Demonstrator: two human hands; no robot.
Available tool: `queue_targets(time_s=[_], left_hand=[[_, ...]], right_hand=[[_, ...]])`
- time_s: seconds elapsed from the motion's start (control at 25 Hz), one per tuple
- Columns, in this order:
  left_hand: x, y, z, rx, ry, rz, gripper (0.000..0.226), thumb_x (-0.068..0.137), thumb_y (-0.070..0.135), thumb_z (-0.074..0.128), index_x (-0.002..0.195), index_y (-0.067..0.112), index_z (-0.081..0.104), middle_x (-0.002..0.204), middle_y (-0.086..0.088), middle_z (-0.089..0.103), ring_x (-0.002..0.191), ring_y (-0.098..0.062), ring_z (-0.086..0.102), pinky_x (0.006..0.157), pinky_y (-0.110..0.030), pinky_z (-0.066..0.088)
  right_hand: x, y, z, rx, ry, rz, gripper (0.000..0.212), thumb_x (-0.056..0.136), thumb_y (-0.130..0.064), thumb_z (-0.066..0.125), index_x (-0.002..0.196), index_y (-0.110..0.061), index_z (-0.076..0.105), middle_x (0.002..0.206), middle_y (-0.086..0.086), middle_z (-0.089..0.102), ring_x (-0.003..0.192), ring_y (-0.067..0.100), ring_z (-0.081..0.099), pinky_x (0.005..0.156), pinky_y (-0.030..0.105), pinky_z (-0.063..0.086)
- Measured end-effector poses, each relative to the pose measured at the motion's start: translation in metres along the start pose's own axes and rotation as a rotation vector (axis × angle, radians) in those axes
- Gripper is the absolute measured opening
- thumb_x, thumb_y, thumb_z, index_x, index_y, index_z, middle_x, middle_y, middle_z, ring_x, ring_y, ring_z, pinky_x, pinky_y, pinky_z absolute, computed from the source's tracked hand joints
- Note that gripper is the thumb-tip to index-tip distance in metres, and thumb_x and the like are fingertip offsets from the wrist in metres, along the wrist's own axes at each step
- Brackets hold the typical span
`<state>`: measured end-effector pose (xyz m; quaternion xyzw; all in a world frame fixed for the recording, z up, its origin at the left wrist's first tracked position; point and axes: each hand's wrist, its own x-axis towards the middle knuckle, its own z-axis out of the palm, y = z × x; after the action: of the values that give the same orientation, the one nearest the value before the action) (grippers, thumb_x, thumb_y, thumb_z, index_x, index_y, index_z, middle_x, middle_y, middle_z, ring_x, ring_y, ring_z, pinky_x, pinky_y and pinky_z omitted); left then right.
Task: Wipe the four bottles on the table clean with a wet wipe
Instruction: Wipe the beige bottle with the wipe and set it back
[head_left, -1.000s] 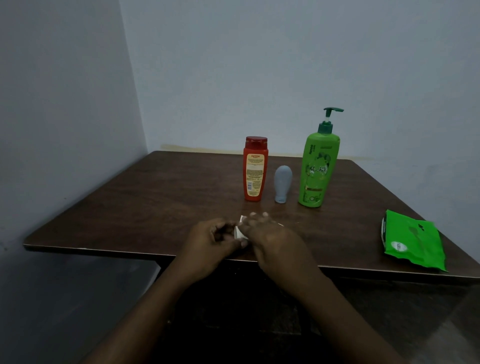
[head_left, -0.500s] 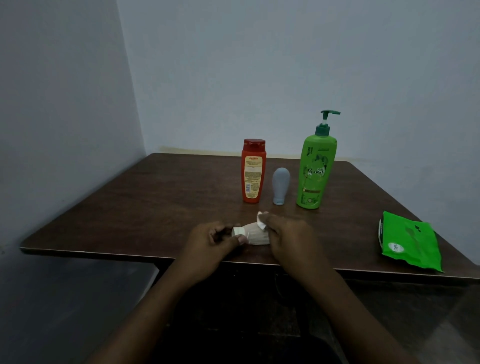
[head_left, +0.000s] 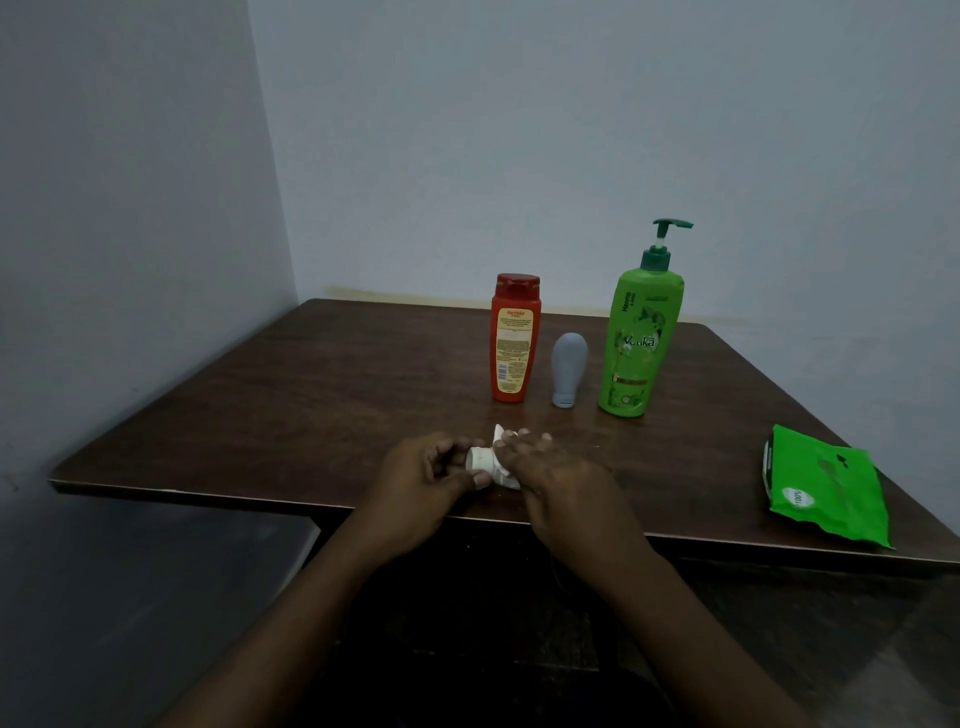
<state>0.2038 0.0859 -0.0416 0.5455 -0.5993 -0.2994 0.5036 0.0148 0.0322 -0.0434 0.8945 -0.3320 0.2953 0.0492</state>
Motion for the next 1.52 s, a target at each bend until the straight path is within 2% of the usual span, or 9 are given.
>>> queue_targets(time_s=[0.08,0.24,0.52,0.64,0.8,0.92,1.16,1.36,1.52], left_hand=[[0.000,0.000,0.000,0.004,-0.004,0.005,0.027,0.090,0.003,0.075,0.112,0.017,0.077,0.103,0.005,0.081,0.097,-0.009,0.076,0.084,-0.019,0.057],[0.000,0.000,-0.001,-0.005,-0.022,0.011,0.026,0.092,0.007,0.074,0.114,0.018,0.077,0.105,0.006,0.081,0.101,-0.009,0.075,0.092,-0.027,0.058],[0.002,0.002,-0.001,0.089,0.017,0.028,0.022,0.093,0.017,0.074,0.113,0.023,0.078,0.101,0.009,0.080,0.096,-0.004,0.075,0.088,-0.024,0.058],[0.002,0.004,-0.004,0.082,0.000,0.002,0.024,0.094,0.020,0.074,0.117,0.024,0.077,0.102,0.009,0.079,0.096,-0.004,0.073,0.086,-0.020,0.056],[0.000,0.005,-0.004,0.081,-0.030,-0.037,0.024,0.095,0.028,0.072,0.119,0.028,0.075,0.103,0.012,0.078,0.097,-0.002,0.072,0.088,-0.025,0.055],[-0.002,0.006,-0.003,0.085,-0.036,-0.046,0.022,0.096,0.030,0.071,0.118,0.028,0.076,0.103,0.011,0.078,0.096,-0.003,0.072,0.090,-0.031,0.058],[0.000,0.000,-0.005,-0.012,-0.076,-0.049,0.019,0.093,0.025,0.076,0.110,0.021,0.078,0.102,-0.004,0.079,0.098,-0.023,0.076,0.096,-0.051,0.058],[-0.002,0.005,-0.007,-0.086,-0.085,0.017,0.034,0.086,0.000,0.078,0.115,0.016,0.077,0.107,0.003,0.081,0.100,-0.012,0.077,0.086,-0.021,0.058],[-0.002,0.002,-0.007,-0.090,-0.062,0.003,0.035,0.084,-0.004,0.077,0.113,0.015,0.076,0.106,-0.001,0.080,0.099,-0.016,0.077,0.088,-0.027,0.060]], right_hand=[[-0.001,0.000,0.000,0.017,-0.013,-0.021,0.050,0.087,-0.010,0.048,0.136,-0.019,0.056,0.141,0.002,0.055,0.133,0.016,0.049,0.108,0.037,0.043],[-0.005,-0.003,-0.003,0.060,0.000,-0.109,0.051,0.084,-0.002,0.056,0.133,-0.016,0.059,0.140,0.002,0.056,0.133,0.013,0.048,0.111,0.032,0.039],[-0.018,0.006,0.000,-0.008,0.020,-0.062,0.053,0.083,-0.007,0.050,0.135,-0.017,0.057,0.140,0.003,0.056,0.129,0.015,0.053,0.107,0.031,0.044],[-0.027,0.012,-0.001,-0.043,0.048,0.014,0.055,0.076,-0.001,0.063,0.129,-0.015,0.062,0.133,0.005,0.062,0.122,0.019,0.059,0.102,0.033,0.047],[-0.036,0.015,-0.006,-0.082,0.036,0.226,0.041,0.082,-0.009,0.059,0.122,-0.017,0.066,0.117,0.007,0.071,0.104,0.024,0.069,0.082,0.040,0.059],[-0.034,0.013,-0.011,-0.045,0.075,0.304,0.029,0.087,-0.013,0.058,0.113,-0.021,0.070,0.102,0.002,0.075,0.088,0.019,0.071,0.074,0.035,0.058],[-0.022,-0.009,-0.009,0.083,0.145,0.255,0.034,0.091,-0.009,0.059,0.121,-0.022,0.067,0.113,-0.003,0.073,0.100,0.008,0.068,0.086,0.014,0.046],[0.000,-0.025,-0.006,0.271,0.217,0.190,0.038,0.090,-0.005,0.058,0.122,-0.023,0.068,0.111,-0.007,0.073,0.096,0.000,0.065,0.083,0.008,0.045],[-0.005,-0.025,0.001,0.261,0.181,0.124,0.044,0.088,0.000,0.058,0.125,-0.022,0.066,0.125,-0.006,0.067,0.114,0.001,0.060,0.099,0.018,0.046]])
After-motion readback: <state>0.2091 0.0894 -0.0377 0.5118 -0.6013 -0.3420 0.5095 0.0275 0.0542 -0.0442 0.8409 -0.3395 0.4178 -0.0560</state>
